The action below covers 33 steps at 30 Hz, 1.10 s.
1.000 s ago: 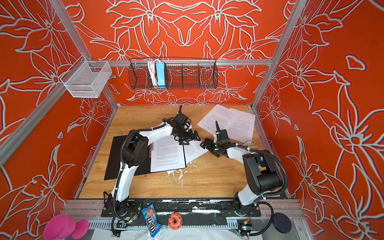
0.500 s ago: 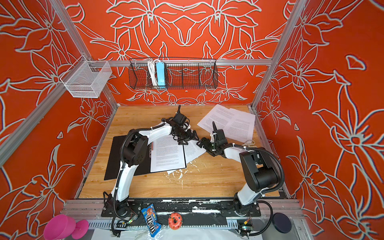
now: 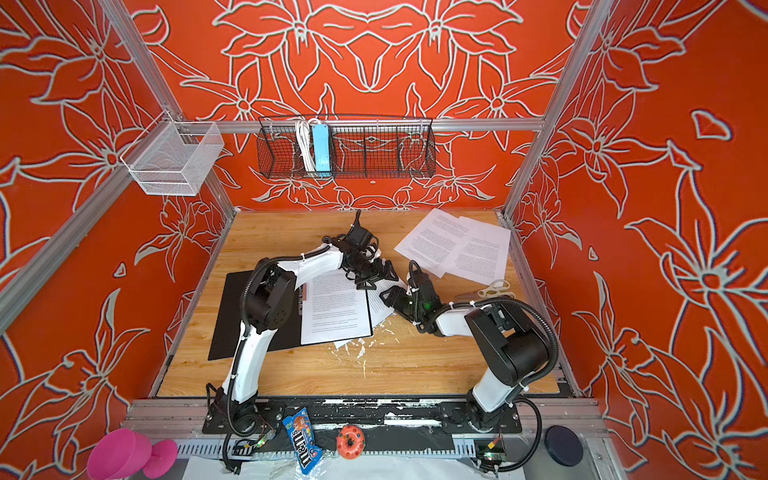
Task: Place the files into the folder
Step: 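Grasp a loose printed sheet farther from the robot with the right gripper, then lift the sheet upright with the right gripper while the left gripper moves over the folder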
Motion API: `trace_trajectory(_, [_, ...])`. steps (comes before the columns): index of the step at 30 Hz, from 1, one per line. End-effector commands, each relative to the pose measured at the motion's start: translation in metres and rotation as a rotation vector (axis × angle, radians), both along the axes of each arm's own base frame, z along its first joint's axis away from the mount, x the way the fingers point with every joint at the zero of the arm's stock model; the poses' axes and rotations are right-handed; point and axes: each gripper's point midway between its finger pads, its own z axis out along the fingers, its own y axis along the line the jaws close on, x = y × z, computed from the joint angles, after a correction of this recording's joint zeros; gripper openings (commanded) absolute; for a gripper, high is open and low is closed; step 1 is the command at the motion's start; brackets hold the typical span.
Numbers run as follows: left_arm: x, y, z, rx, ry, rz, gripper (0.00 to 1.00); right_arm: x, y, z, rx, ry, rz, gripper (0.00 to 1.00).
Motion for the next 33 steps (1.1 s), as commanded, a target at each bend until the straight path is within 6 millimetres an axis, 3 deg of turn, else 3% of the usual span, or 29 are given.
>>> trace_trajectory(1, [-0.014, 0.009, -0.039, 0.063, 0.085, 0.005, 0.98, 0.006, -0.001, -0.002, 0.007, -0.03, -0.126, 0.55])
trace_trajectory(6, [-0.011, 0.005, -0.029, 0.03, 0.08, 0.002, 0.98, -0.002, 0.003, -0.016, -0.012, -0.01, -0.177, 0.35])
trace_trajectory(9, [-0.004, -0.007, -0.004, -0.053, 0.063, -0.01, 0.98, -0.003, -0.002, -0.025, -0.041, 0.005, -0.201, 0.19])
trace_trajectory(12, [0.006, -0.019, 0.042, -0.133, 0.009, -0.033, 0.98, -0.003, -0.007, -0.022, -0.082, -0.005, -0.205, 0.05])
trace_trajectory(16, [0.012, -0.026, 0.132, -0.248, -0.138, -0.046, 0.98, -0.003, -0.023, -0.011, -0.194, -0.021, -0.217, 0.0])
trace_trajectory(19, [0.002, -0.017, 0.187, -0.292, -0.251, -0.048, 0.98, -0.005, -0.034, 0.003, -0.254, -0.043, -0.211, 0.0])
trace_trajectory(22, [-0.018, 0.0, 0.219, -0.291, -0.332, -0.041, 0.98, -0.003, -0.049, 0.024, -0.298, -0.073, -0.199, 0.0])
trace_trajectory(25, [-0.04, 0.026, 0.232, -0.244, -0.405, -0.023, 0.98, -0.001, -0.067, 0.049, -0.358, -0.096, -0.159, 0.0])
trace_trajectory(28, [-0.062, 0.061, 0.227, -0.116, -0.48, 0.01, 0.98, 0.0, -0.088, 0.076, -0.414, -0.126, -0.12, 0.0])
trace_trajectory(33, [-0.097, 0.118, 0.216, 0.078, -0.606, 0.036, 0.98, 0.0, -0.083, 0.137, -0.478, -0.261, 0.034, 0.0])
